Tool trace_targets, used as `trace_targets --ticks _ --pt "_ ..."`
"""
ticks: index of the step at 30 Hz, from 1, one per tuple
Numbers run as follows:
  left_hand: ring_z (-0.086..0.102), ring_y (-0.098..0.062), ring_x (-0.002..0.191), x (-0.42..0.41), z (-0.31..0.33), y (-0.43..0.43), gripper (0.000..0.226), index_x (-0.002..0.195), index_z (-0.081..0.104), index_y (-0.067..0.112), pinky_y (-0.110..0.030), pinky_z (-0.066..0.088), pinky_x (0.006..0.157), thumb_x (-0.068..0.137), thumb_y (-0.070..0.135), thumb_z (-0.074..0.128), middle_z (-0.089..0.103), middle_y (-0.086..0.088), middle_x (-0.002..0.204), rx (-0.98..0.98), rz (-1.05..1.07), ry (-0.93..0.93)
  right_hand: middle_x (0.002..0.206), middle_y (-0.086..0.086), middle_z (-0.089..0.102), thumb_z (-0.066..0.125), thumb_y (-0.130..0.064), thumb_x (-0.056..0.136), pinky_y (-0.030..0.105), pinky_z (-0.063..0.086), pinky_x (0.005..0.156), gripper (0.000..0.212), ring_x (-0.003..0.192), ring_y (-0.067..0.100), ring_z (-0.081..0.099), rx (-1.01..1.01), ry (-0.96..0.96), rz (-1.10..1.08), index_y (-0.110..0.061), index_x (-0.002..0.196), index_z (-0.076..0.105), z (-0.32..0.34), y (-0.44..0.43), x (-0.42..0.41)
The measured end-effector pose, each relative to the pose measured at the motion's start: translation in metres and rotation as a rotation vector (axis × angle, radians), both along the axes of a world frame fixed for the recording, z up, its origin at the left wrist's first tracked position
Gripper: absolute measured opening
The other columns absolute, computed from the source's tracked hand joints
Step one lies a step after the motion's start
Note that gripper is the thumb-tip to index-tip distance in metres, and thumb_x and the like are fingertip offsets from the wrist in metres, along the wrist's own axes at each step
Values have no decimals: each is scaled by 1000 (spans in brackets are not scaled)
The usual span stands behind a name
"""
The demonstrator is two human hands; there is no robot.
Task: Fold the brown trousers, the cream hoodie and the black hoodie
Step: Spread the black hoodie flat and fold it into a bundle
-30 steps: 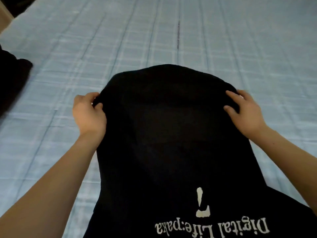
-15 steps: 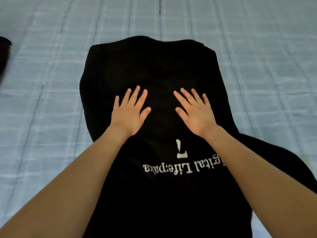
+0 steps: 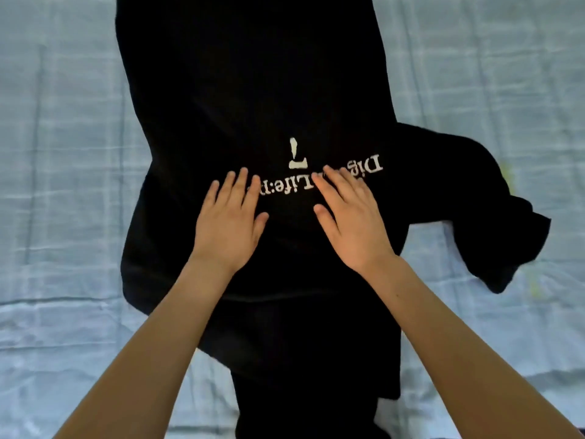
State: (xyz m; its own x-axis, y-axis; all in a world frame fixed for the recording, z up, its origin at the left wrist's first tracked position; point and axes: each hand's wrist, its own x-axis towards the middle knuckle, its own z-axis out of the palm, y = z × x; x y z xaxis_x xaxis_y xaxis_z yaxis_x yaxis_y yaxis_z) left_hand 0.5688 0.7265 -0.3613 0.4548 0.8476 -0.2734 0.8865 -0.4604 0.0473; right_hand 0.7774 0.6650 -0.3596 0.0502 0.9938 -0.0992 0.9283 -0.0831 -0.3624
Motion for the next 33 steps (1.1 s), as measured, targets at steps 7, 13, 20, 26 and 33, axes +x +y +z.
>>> trace_targets --ticks 7,13,20,26,33 --pt "28 -30 148 8 18 -135 60 152 36 10 -49 17 122 101 43 32 33 -14 158 -98 80 -126 158 7 31 60 -36 97 44 43 98 56 123 37 36 -71 -51 -260 -36 150 42 19 -128 11" --pt "35 -27 144 5 15 -156 42 123 69 26 -50 14 122 96 49 46 52 -2 146 -67 103 -424 154 10 17 70 -25 92 10 32 102 65 132 18 35 -31 310 -387 -41 148 40 15 -138 4" --pt "58 -21 125 -22 21 -172 33 95 75 12 -45 26 119 98 32 48 71 1 117 13 79 -510 119 6 48 80 -5 82 -8 31 81 49 83 -4 53 92 342 -392 -17 128 68 19 -126 37" --pt "59 -15 79 -62 23 -192 41 67 68 9 -43 40 107 97 33 53 61 5 70 140 191 -582 132 18 44 73 -14 89 30 51 98 57 112 28 57 103 359 -423 -22 142 54 12 -155 19" --pt "61 -18 76 -104 25 -212 33 73 66 9 -45 38 110 91 35 56 61 2 72 -43 184 -459 120 -33 47 60 -38 97 4 34 93 52 112 -25 43 -38 567 -462 -43 146 43 7 -198 -5"
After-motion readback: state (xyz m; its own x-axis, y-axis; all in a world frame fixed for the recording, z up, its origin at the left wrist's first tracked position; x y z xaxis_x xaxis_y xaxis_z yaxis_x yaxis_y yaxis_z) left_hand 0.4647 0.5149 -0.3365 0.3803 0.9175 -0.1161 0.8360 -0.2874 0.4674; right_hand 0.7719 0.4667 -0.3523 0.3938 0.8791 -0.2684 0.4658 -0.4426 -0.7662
